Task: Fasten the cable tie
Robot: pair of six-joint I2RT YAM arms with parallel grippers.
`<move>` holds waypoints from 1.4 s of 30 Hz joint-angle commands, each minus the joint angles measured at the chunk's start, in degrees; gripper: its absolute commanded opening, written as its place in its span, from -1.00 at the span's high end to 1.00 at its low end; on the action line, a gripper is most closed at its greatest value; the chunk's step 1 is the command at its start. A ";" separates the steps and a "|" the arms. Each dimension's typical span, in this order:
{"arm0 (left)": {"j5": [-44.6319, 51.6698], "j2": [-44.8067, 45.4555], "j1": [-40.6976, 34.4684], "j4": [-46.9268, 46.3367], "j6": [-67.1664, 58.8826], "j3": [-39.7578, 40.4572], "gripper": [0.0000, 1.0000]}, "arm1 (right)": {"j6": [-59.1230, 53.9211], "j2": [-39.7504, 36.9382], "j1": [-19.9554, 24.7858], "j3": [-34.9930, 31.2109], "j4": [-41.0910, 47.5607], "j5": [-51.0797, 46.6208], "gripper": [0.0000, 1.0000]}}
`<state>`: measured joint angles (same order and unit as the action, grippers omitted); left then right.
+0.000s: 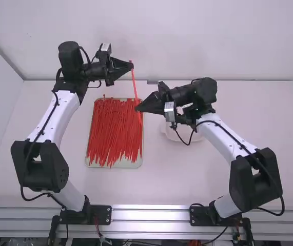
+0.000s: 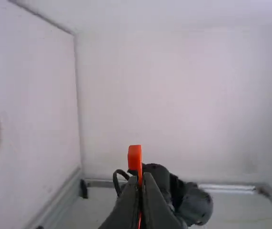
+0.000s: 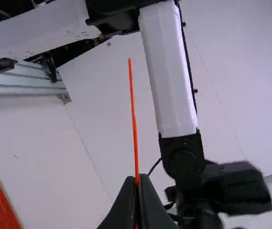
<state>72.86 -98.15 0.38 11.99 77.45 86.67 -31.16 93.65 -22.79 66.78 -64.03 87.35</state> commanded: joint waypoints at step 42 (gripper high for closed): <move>8.48 0.20 -0.02 5.84 -83.80 1.33 0.97 | 84.74 0.00 0.33 0.63 16.09 -18.32 1.00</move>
<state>77.73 -98.15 0.36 17.54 -0.36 86.70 48.80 93.65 -22.61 66.78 -47.40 68.62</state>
